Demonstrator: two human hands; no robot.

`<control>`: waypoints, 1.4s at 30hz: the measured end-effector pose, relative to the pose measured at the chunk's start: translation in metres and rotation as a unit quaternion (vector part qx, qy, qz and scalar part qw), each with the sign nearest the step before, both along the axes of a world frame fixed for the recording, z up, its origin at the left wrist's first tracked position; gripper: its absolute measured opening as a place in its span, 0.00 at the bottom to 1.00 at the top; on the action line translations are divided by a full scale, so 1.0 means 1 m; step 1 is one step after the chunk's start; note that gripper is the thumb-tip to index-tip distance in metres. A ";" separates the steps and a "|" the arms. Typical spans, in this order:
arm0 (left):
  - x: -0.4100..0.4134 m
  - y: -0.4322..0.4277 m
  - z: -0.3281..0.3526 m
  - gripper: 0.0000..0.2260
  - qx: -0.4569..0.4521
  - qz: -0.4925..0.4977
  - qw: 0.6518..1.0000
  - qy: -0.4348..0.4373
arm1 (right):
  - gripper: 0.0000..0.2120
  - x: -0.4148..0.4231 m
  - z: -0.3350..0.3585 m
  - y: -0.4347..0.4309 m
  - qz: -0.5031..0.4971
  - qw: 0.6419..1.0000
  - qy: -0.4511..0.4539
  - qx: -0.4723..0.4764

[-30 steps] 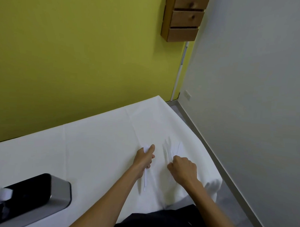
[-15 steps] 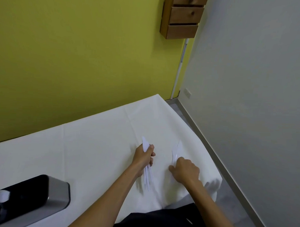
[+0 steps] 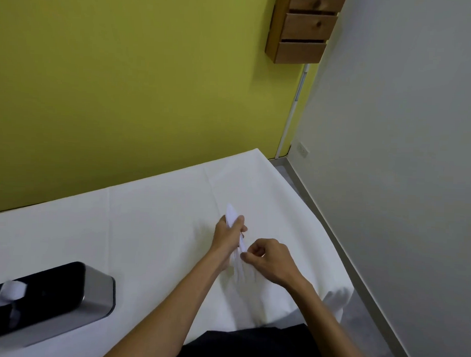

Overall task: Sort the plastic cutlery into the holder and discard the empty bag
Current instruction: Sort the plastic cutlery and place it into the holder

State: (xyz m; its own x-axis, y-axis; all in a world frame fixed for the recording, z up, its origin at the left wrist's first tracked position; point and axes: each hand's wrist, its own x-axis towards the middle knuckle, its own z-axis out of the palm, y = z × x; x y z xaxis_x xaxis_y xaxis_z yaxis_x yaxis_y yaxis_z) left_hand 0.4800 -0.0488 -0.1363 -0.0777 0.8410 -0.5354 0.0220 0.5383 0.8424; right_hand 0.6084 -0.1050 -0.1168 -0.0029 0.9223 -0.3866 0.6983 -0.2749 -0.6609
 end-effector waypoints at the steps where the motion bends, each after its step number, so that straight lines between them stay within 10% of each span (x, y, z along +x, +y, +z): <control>1: -0.001 0.004 0.004 0.09 0.007 0.049 0.999 -0.019 | 0.09 0.001 0.000 -0.001 -0.029 0.999 0.022 0.010; 5: -0.010 0.022 0.027 0.08 0.029 0.195 0.968 -0.156 | 0.10 0.004 -0.008 0.001 -0.222 0.947 0.229 -0.047; 9: 0.000 0.022 0.044 0.14 0.037 0.218 0.953 -0.207 | 0.16 -0.020 -0.008 0.016 -0.344 0.792 0.486 -0.133; 17: -0.024 -0.002 0.054 0.21 0.065 0.223 0.960 -0.158 | 0.35 -0.055 0.012 0.017 -0.351 0.698 0.601 -0.167; 22: -0.078 -0.021 0.076 0.21 0.133 0.243 0.953 -0.123 | 0.33 -0.104 0.029 0.014 -0.266 0.728 0.606 -0.180; 33: -0.278 -0.077 0.106 0.30 0.244 0.372 0.893 0.070 | 0.19 -0.271 0.049 -0.030 0.050 0.941 0.327 -0.065; 42: -0.290 -0.091 0.091 0.24 0.280 0.288 0.896 0.188 | 0.21 -0.304 0.030 -0.044 0.152 0.969 0.187 0.047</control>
